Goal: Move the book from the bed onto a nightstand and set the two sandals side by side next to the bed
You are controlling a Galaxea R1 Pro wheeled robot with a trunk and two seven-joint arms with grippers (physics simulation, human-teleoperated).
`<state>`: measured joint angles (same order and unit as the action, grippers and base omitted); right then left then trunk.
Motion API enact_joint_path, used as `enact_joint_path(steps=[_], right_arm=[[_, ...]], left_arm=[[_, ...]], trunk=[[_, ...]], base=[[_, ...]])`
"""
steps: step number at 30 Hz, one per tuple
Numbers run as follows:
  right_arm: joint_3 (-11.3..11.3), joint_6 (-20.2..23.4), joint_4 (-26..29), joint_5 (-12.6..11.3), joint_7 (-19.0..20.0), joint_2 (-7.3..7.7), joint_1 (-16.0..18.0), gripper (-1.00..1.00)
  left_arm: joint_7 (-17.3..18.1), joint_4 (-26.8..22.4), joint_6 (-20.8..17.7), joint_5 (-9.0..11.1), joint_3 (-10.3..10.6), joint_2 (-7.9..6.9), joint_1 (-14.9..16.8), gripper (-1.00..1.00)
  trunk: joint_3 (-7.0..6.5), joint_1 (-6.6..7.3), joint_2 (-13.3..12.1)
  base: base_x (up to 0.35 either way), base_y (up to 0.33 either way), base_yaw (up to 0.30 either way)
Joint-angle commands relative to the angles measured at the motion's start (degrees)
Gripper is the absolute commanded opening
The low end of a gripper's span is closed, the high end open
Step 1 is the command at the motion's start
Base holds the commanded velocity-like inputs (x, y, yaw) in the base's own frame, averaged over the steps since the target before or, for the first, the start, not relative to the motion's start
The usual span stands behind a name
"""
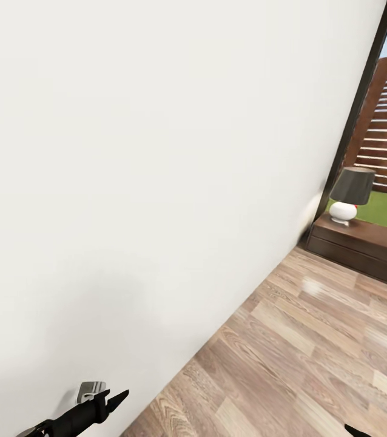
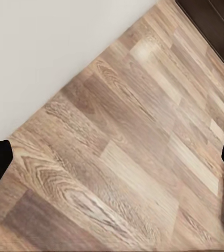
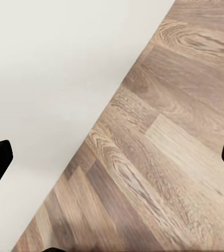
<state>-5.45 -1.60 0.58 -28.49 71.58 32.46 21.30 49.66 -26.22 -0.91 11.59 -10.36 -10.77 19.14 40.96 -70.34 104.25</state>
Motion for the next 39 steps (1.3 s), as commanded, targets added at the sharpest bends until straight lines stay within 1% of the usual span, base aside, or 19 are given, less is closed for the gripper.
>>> enact_joint_path(steps=[1,7,21,28,35,39], right_arm=[[-0.5,-0.2,-0.1,0.4,0.1,-0.29,0.1,1.00],[-0.5,-0.2,-0.1,0.4,0.1,-0.59,0.1,1.00],[-0.5,-0.2,-0.1,0.4,0.1,-0.64,0.1,1.00],[-0.5,-0.2,-0.1,0.4,0.1,-0.64,0.1,1.00],[-0.5,-0.2,-0.1,0.4,0.1,-0.64,0.1,1.00],[-0.5,-0.2,-0.1,0.4,0.1,-0.64,0.1,1.00]], left_arm=[[0.3,0.0,-0.1,0.2,-0.1,-0.02,0.0,1.00],[0.3,0.0,-0.1,0.2,-0.1,-0.03,0.0,1.00],[0.3,0.0,-0.1,0.2,-0.1,-0.01,0.0,1.00],[0.2,0.0,-0.1,0.2,0.0,0.02,0.0,1.00],[0.2,0.0,-0.1,0.2,0.0,0.04,0.0,1.00],[0.2,0.0,-0.1,0.2,0.0,0.04,0.0,1.00]], trunk=[[0.08,0.01,0.0],[0.21,0.01,0.0],[0.54,0.01,0.0],[0.71,0.01,0.0],[0.74,0.01,0.0],[0.78,0.01,0.0]], base=[[0.000,0.000,-0.215],[0.000,0.000,-0.217],[0.004,0.000,-0.219],[0.242,0.000,-0.203],[0.306,0.000,-0.036],[0.093,0.000,-0.056]])
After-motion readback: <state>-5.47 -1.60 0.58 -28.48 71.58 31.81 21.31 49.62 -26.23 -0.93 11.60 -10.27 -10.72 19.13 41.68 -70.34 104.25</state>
